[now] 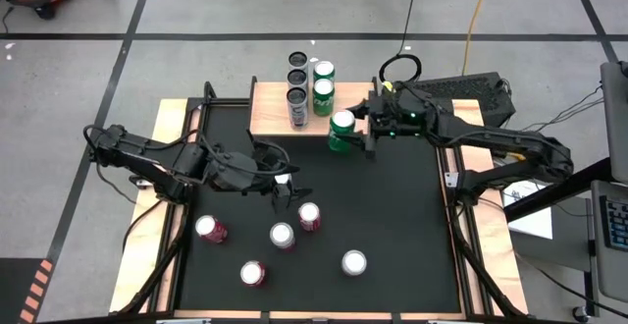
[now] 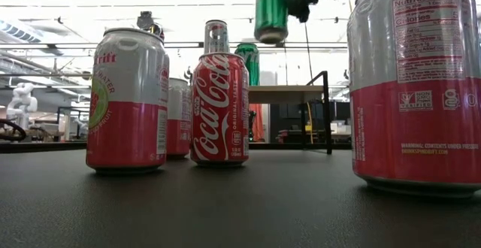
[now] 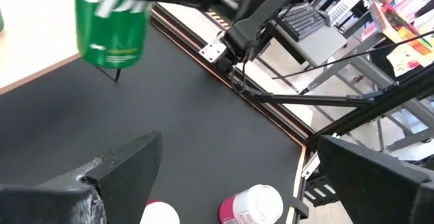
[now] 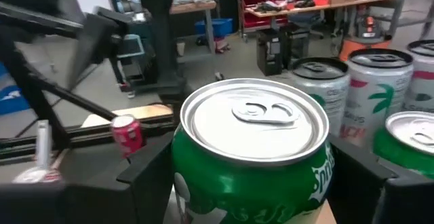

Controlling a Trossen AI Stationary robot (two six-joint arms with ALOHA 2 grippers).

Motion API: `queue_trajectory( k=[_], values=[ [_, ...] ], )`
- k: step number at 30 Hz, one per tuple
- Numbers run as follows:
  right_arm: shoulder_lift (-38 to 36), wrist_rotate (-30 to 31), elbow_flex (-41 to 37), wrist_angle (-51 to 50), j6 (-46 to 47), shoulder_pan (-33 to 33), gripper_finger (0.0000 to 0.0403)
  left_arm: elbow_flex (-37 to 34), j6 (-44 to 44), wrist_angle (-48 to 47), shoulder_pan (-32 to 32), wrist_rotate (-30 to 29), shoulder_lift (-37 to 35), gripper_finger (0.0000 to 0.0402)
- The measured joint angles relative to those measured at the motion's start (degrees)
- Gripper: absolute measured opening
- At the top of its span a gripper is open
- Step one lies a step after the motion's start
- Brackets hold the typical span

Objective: Place canned beverage on shelf
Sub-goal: Put the green soda can aligned with the other green soda can on the shelf

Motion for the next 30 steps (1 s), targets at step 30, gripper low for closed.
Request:
queue_trajectory(
  k=[30],
  values=[
    [9.55,-12.06,-4.07,12.45,4.71,-8.84,0.0281,0.00,0.00,-0.59,-0.97,-2.15,0.00,0.0398]
  ],
)
